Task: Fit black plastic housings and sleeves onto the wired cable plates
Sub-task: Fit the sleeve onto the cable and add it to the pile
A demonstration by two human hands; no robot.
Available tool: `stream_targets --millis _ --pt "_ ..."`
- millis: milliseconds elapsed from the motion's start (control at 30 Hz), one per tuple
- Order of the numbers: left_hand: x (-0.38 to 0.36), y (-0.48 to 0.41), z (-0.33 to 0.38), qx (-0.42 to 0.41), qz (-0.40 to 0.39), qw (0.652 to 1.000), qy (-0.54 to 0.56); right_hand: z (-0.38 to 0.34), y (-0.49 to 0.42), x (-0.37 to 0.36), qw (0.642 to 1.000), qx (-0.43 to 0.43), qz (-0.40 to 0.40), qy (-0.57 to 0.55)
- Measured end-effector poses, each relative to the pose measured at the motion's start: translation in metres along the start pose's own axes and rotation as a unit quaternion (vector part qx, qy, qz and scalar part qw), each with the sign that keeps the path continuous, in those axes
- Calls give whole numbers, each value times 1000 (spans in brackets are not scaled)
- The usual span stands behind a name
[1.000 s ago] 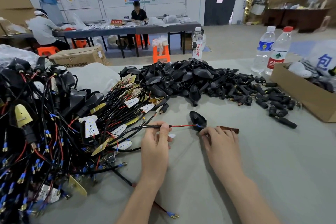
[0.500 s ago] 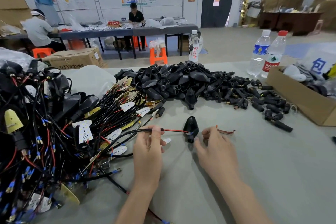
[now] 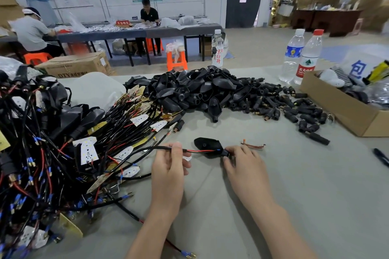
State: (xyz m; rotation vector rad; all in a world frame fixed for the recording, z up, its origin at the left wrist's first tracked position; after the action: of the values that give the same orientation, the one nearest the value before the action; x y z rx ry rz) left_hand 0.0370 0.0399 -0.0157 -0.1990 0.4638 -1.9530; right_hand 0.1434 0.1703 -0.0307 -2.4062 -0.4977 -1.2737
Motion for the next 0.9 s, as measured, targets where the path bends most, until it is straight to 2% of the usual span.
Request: stream_targets --millis 333,433,633,767,900 --pt "1 -4 -2 29 -11 996 80 2 -5 2 982 -12 -23 -189" --pt "3 -7 -4 45 11 994 96 2 -7 2 953 -44 -59 -293" --pt "7 -13 -3 72 60 988 125 -1 -12 3 897 -82 -122 -417" --pt "8 -15 -5 103 75 981 146 -4 -10 3 867 -89 -157 -465" --pt "8 -16 -2 116 73 976 171 -4 -8 1 856 -91 -171 -480"
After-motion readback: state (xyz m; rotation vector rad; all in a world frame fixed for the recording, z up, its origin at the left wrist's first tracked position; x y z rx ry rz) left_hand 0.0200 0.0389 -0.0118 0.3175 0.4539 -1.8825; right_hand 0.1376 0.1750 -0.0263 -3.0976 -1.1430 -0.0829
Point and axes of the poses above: each hand's wrist, its own y-axis away from the middle knuckle, its own x-axis out of the back of the hand, z = x × y, the point moved 1 cm from there along -y, towards the middle knuckle, and after that the axes turned 11 degrees about -x, right-handed, at the moved point
